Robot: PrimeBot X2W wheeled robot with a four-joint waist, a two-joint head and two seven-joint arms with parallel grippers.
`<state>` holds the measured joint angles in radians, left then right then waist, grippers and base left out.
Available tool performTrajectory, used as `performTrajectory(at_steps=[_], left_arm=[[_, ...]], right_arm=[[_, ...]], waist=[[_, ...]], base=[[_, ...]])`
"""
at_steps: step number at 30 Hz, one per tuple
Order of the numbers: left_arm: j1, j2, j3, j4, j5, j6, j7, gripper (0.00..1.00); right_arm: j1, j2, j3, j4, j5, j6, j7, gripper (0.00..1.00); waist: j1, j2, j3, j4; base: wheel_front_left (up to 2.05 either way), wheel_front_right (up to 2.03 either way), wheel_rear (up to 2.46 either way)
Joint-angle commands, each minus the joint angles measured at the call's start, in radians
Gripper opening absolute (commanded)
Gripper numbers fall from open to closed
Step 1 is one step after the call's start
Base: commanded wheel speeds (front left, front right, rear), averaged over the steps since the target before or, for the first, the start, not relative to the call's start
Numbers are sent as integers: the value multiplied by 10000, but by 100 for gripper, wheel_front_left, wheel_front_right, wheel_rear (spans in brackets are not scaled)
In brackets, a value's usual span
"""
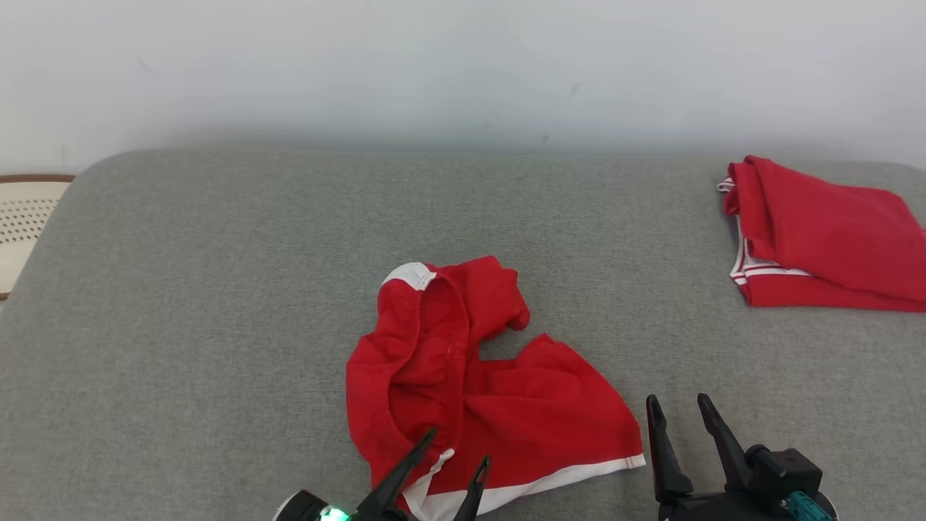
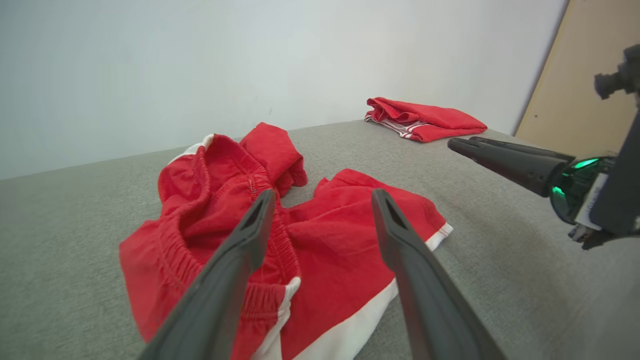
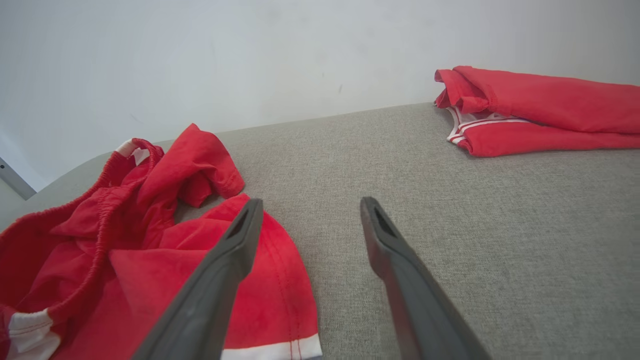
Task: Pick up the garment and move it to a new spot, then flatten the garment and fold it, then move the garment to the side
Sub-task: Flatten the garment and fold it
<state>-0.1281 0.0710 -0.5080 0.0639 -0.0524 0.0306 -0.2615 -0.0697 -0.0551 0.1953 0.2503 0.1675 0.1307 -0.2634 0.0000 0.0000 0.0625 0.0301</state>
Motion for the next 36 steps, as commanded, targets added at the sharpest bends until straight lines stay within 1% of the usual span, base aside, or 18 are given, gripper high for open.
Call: performTrajectory(at_steps=[1,5,12,16,22,23,24,25,30,34,36], left_arm=[[-157,76,-59,152,102,-88,-11,100],[-620,194,-143,928,235,-240,83,100],[-1475,569,-243,2333,525,-448,176,100],[-1816,881,-306,2997,720,-535,280,100],[-1837,1310,-465,3415,814,-717,748,100],[-1813,1332,-445,3406,765,-677,749,76],[-1787,1335,-405,3404,693,-659,759,14],[-1730,1322,-355,3413,603,-643,792,0],[-1505,1253,-151,3023,293,-471,518,0],[-1428,1236,-52,2696,55,-474,440,0],[-1295,1176,99,2402,-153,-365,373,0]], right_arm=[[-27,4,29,35,66,1,-13,100],[-129,8,97,77,113,1,-13,100],[-216,14,59,136,167,1,-13,100],[-264,13,47,173,192,1,-12,100],[-225,21,-53,212,191,1,-12,100],[-229,22,-47,215,193,1,-12,100],[-228,23,-43,219,191,1,-12,100],[-221,24,-31,217,183,1,-12,100],[-83,27,-101,185,161,1,-12,100],[-33,15,-143,170,108,1,-12,100],[-30,14,-142,152,86,1,-12,100]], waist=[[0,0,20,-143],[0,0,88,-461],[0,0,298,-959],[0,0,375,-1085],[0,0,351,-1058],[0,0,338,-1041],[0,0,314,-1023],[0,0,294,-1010],[0,0,195,-867],[0,0,177,-674],[0,0,162,-548]], base=[[0,0,0],[0,0,0],[0,0,0],[0,0,0],[0,0,0],[0,0,0],[0,0,0],[0,0,0],[0,0,0],[0,0,0],[0,0,0]])
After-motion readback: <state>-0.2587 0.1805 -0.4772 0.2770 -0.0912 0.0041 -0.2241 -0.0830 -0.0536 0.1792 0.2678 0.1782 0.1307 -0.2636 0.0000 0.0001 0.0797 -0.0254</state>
